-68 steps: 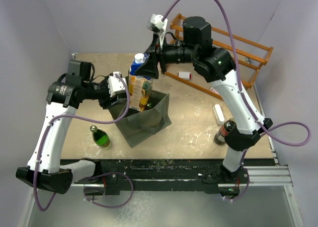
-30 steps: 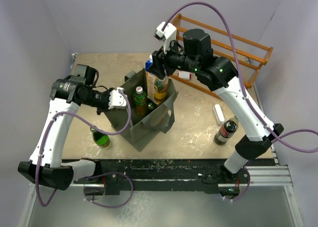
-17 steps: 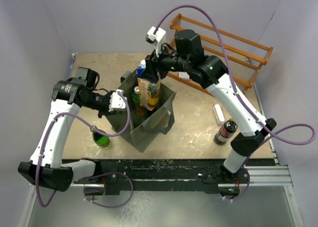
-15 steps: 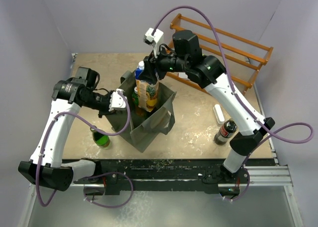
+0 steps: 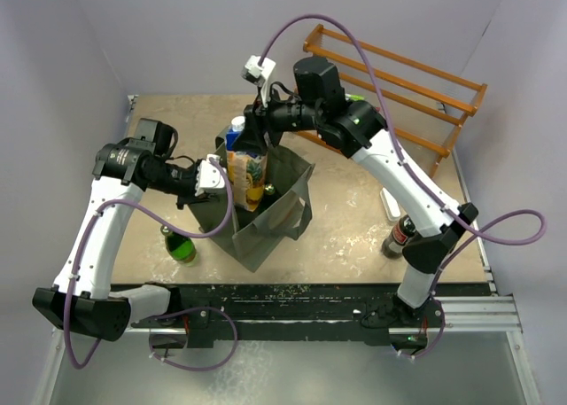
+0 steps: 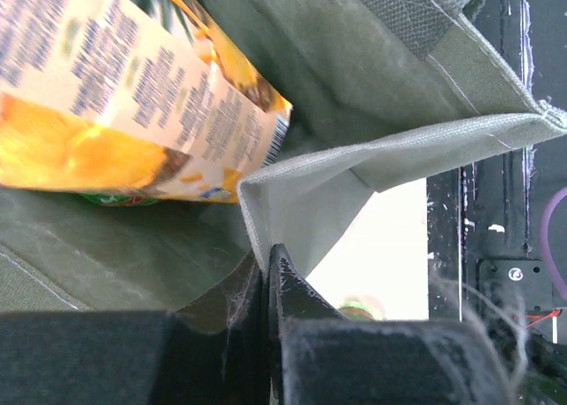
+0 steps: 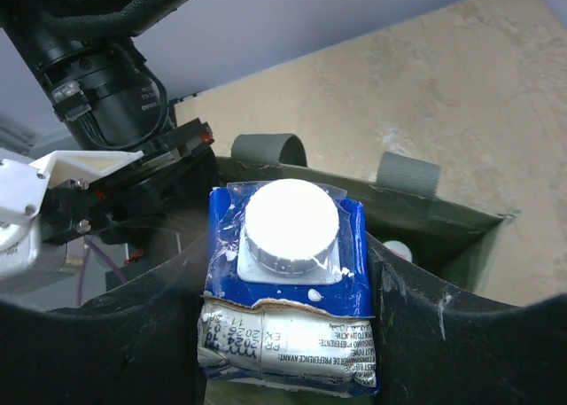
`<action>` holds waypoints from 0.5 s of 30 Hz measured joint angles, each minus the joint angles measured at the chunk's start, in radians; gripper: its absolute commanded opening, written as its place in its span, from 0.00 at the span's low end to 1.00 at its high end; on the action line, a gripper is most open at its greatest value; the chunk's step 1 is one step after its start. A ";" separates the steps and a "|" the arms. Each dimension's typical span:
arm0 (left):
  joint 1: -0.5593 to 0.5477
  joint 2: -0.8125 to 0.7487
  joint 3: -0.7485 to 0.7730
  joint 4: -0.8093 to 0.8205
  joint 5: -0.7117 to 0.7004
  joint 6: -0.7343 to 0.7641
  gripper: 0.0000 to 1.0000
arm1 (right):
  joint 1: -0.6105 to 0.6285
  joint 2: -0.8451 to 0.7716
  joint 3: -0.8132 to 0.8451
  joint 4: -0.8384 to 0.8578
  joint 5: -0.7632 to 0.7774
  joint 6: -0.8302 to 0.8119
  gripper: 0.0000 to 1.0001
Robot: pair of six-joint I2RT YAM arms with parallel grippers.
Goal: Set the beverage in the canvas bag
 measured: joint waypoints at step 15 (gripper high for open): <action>0.000 -0.002 0.000 -0.005 -0.005 -0.020 0.00 | 0.046 0.105 -0.053 0.122 0.033 0.028 0.00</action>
